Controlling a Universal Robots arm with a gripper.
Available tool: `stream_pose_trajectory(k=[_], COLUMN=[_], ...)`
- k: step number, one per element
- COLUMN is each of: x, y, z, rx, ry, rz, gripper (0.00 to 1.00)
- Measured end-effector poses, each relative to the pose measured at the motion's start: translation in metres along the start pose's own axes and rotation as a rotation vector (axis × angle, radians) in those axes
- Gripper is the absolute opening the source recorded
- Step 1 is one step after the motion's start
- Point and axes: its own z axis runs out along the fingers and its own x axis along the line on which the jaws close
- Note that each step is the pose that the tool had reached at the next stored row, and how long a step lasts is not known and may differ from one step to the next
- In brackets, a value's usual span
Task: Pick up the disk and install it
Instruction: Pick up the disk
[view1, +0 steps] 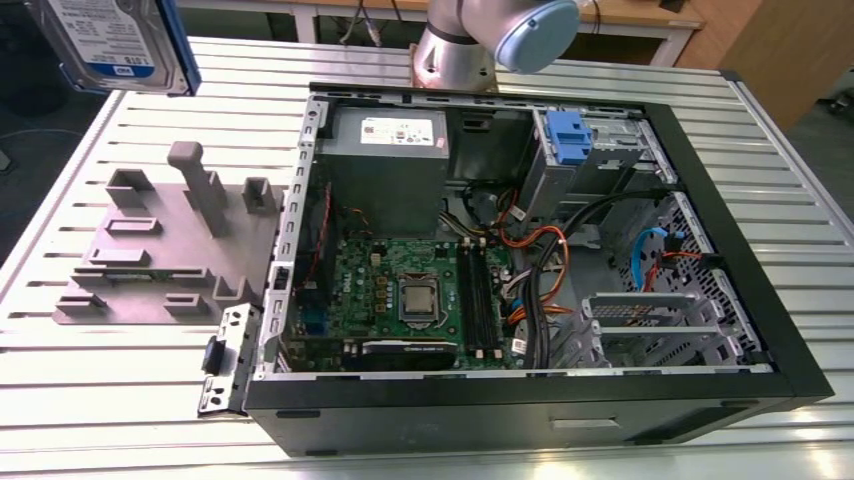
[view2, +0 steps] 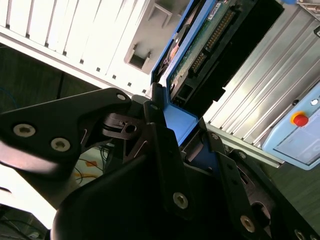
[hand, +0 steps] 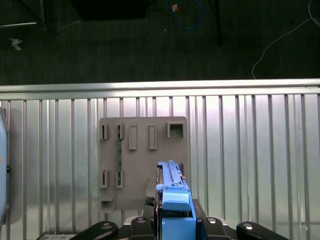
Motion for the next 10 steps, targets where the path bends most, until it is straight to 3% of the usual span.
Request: stream_pose_trajectory(k=[10], x=[-0.0006], y=[-0.0165], z=[-0.0003], rx=[-0.0001], ry=[0.0001], rz=[0.000], gripper=[0.37])
